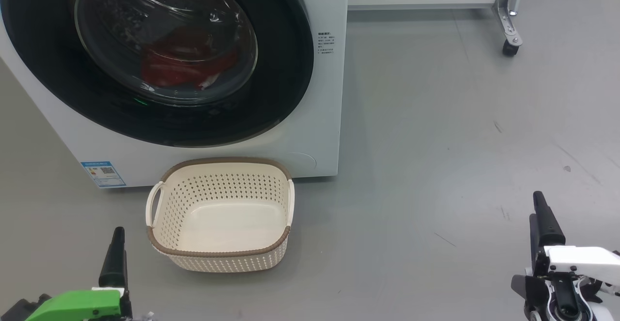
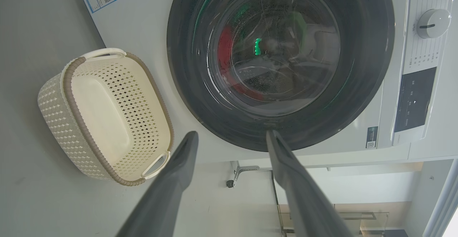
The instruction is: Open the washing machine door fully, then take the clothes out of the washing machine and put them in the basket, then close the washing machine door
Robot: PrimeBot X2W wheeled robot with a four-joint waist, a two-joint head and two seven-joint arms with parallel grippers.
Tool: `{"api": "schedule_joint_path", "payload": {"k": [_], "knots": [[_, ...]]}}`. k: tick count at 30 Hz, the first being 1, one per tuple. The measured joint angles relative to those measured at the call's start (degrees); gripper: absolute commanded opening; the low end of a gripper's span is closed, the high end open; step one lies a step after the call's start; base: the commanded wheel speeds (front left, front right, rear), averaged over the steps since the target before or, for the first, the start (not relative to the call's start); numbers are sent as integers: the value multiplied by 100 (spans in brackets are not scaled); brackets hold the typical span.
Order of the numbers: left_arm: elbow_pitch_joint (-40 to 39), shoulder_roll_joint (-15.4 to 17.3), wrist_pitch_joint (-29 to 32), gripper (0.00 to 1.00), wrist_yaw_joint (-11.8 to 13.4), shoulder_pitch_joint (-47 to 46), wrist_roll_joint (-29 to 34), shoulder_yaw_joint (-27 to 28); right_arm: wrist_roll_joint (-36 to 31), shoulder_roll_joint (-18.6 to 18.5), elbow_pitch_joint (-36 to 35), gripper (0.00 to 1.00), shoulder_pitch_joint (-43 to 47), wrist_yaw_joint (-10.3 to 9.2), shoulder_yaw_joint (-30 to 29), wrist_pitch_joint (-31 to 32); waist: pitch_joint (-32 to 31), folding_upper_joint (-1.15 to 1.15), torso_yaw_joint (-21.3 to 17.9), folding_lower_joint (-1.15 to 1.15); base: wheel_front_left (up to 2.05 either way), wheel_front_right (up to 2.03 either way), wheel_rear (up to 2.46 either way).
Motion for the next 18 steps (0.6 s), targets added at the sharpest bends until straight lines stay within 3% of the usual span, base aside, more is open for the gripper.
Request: {"api": "schedule_joint_path", "payload": {"k": [18], "knots": [[-278,-56,-234,100,0,-90,838,171,-928,21,-511,100,-101,1,-123,-258,-16,0,29,0,0,0,0]]}}
